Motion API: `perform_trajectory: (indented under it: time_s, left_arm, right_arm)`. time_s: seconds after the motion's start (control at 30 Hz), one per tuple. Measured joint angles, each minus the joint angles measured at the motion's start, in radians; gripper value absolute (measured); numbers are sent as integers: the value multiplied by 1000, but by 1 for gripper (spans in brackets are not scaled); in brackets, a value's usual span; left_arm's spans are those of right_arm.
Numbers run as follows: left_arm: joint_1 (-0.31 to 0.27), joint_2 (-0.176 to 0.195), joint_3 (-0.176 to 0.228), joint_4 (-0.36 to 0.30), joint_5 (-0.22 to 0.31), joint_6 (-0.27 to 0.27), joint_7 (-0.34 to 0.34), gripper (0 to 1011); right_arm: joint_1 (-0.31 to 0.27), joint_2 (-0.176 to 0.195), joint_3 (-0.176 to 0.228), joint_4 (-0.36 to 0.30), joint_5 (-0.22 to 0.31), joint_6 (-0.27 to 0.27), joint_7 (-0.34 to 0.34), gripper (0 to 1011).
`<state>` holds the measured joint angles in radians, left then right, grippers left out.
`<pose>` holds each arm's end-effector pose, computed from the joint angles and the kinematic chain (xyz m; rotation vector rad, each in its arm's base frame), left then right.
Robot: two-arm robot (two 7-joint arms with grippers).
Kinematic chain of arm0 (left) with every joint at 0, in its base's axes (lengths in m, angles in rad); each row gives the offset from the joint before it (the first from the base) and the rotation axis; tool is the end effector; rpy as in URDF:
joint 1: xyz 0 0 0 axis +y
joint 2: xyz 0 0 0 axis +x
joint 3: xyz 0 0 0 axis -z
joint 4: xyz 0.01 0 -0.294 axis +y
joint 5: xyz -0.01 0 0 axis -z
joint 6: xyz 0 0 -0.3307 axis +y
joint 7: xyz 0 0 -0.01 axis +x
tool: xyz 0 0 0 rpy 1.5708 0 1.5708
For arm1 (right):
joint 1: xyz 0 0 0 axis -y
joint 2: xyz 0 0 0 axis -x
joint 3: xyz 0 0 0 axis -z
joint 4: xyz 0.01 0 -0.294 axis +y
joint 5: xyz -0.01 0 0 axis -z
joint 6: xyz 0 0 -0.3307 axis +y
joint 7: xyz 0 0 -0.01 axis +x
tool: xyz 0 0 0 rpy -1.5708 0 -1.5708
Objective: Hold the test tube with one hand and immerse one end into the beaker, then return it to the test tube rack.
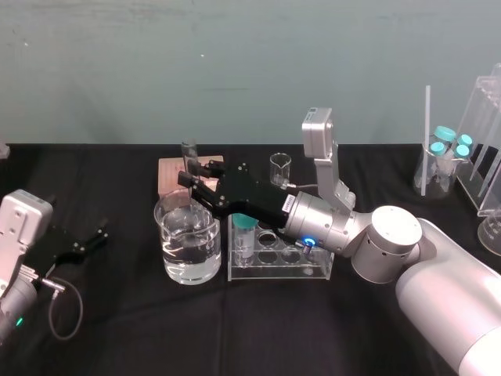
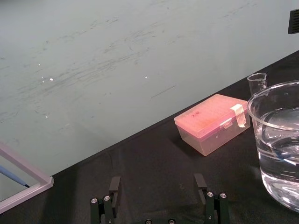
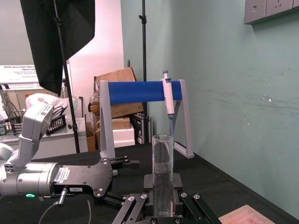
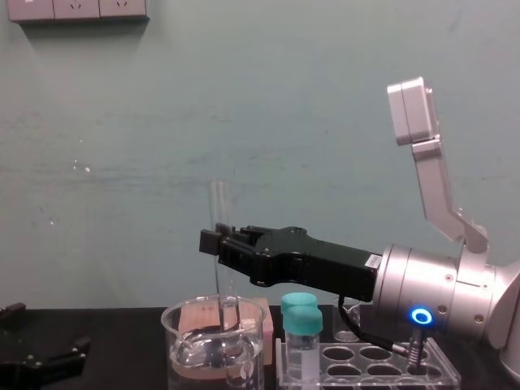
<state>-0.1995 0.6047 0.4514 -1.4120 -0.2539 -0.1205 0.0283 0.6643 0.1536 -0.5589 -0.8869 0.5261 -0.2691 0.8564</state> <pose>0.3794 0.0792 -0.3097 0.3045 -0.2850 1.2480 0.5072 0.0610 -0.2767 0.1331 -0.0781 -0.4117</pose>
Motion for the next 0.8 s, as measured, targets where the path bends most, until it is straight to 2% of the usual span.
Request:
perform_trajectory:
  time_s: [0.8]
  left_arm:
    - [0, 0, 0, 0, 0, 0, 0, 1000]
  right_arm:
    - [-9, 9, 1, -18, 4, 4, -5, 225]
